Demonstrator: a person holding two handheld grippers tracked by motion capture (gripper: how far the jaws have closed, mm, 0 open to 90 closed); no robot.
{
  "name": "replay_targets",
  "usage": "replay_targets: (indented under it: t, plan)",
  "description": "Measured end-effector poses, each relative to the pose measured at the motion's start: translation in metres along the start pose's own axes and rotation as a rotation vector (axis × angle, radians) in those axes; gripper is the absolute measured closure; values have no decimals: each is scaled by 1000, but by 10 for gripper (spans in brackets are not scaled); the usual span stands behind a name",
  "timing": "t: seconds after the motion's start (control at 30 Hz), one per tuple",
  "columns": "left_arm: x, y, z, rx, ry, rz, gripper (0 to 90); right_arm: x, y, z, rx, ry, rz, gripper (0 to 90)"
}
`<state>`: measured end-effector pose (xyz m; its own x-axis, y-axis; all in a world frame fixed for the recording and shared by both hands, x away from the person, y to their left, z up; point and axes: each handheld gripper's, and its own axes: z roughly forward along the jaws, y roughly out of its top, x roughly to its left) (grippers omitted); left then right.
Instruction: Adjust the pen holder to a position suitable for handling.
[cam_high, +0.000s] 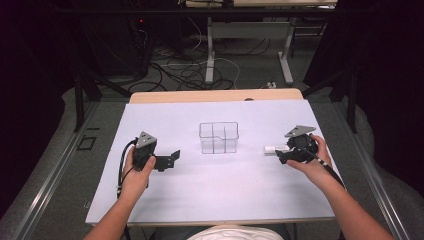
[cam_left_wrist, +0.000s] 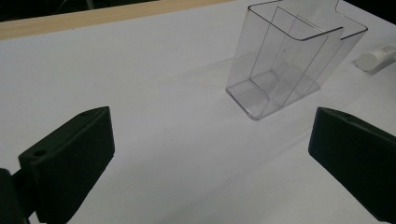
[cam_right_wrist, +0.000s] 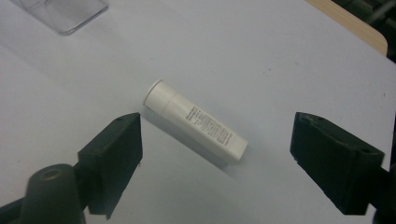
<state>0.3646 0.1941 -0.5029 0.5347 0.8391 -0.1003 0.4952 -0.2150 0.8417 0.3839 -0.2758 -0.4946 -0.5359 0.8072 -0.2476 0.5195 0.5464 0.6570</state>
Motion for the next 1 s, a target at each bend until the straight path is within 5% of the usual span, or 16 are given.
replay_targets:
  t: [0.2,0.23,0.37,0.43,0.57,0.63,0.7,0.73,0.87,0.97,1.0]
  plan:
    - [3,-3,-1,-7,11,-2,2,-2,21,2,38,33,-238,311]
    - [4,-3,-2,-6,9,-1,2,-1,28,3,60,50,-310,352]
    - [6,-5,-2,-3,13,-15,2,-1,33,6,119,109,-369,402]
    - [7,-6,-2,-6,15,-16,2,-3,36,11,158,146,-443,433]
    - [9,-7,-4,12,12,-16,2,-5,36,17,173,154,-502,451]
    - [10,-8,-3,20,10,-19,2,-5,38,16,234,140,-546,451]
    - [10,-9,-2,21,11,-23,2,-5,34,24,151,130,-569,451]
    - [10,-9,-2,21,13,-17,2,-6,34,25,158,133,-599,451]
    - [10,-9,-1,17,16,-15,2,-8,36,25,285,139,-669,450]
    - [10,-10,-1,21,14,-19,2,-11,31,30,282,145,-683,447]
    - [10,-10,-1,19,11,-28,2,-12,30,33,287,155,-723,447]
